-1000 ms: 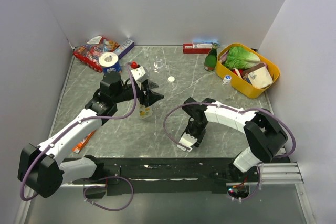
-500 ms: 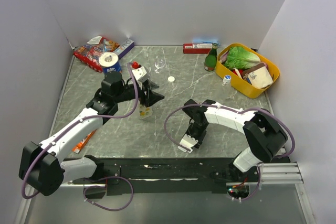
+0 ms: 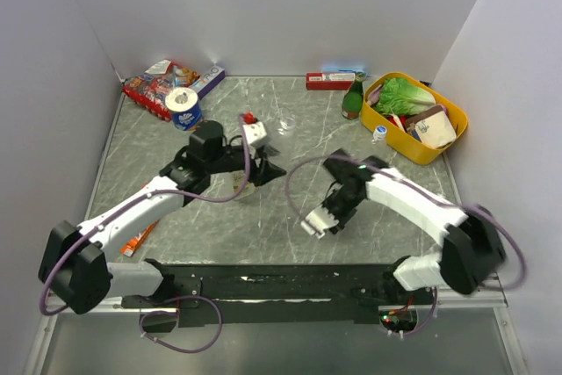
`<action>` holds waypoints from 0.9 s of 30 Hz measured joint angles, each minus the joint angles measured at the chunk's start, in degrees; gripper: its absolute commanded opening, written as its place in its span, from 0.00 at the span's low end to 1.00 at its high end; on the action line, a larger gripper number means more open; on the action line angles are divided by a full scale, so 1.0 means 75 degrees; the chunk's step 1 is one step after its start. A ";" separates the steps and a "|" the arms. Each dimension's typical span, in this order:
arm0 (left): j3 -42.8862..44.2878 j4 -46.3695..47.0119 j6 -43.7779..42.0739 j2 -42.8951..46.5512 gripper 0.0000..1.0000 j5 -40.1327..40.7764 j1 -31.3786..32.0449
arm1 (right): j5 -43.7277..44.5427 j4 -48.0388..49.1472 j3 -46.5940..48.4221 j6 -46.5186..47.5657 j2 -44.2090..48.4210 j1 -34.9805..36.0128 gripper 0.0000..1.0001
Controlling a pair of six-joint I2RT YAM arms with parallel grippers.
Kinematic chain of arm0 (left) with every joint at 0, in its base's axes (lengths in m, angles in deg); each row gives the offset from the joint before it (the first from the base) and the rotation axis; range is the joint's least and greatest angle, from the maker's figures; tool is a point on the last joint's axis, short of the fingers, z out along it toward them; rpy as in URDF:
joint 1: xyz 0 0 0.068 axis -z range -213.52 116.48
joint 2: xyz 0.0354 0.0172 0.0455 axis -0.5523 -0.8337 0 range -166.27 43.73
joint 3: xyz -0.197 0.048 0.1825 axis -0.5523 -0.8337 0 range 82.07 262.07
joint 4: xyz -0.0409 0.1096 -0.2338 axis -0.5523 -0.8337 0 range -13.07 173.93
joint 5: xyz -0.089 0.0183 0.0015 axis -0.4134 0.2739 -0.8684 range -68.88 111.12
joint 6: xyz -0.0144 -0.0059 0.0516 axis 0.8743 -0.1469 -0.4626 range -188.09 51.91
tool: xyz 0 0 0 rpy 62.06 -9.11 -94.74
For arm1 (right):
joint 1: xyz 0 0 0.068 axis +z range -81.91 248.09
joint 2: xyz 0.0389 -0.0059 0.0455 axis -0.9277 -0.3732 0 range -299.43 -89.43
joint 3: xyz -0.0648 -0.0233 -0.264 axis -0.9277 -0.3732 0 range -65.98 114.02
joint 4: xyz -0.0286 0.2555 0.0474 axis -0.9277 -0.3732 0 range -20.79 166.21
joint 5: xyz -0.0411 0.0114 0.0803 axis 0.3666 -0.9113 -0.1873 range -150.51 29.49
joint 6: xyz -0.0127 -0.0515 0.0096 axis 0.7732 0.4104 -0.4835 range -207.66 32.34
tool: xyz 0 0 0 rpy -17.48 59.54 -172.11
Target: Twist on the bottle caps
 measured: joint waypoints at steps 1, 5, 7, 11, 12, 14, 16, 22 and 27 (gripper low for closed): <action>0.0096 -0.0035 -0.0140 -0.0122 0.01 0.0000 0.0152 | -0.0061 -0.0262 0.0236 -0.0119 0.0434 -0.0166 0.12; 0.0396 0.0015 -0.0580 -0.0627 0.01 -0.0020 0.0568 | -0.0393 -0.1195 0.1486 -0.0694 0.1976 -0.0606 0.09; 0.0437 0.0076 -0.0766 -0.0857 0.01 -0.0023 0.0702 | -0.0542 -0.1527 0.1915 -0.1032 0.2567 -0.0647 0.08; 0.0356 0.0166 -0.1376 -0.1303 0.01 0.0026 0.1020 | -0.0752 -0.2107 0.2643 -0.1652 0.3418 -0.0650 0.07; 0.0216 0.0262 -0.1577 -0.1349 0.01 0.0061 0.1128 | -0.0775 -0.2183 0.2789 -0.1749 0.3529 -0.0653 0.07; -0.0184 0.0449 -0.1979 -0.1361 0.01 0.0154 0.1343 | -0.0828 -0.2326 0.3019 -0.1810 0.3713 -0.0650 0.07; -0.0667 0.0653 -0.2358 -0.1361 0.01 0.0221 0.1547 | -0.0886 -0.2430 0.3223 -0.1813 0.3777 -0.0583 0.07; -0.1673 0.1195 -0.3197 -0.1376 0.01 0.0469 0.1807 | -0.0901 -0.2611 0.3960 -0.1816 0.3080 0.0038 0.08; -0.2194 0.1676 -0.3465 -0.1311 0.01 0.0624 0.1918 | -0.0935 -0.2559 0.4709 -0.1676 0.2148 0.0303 0.08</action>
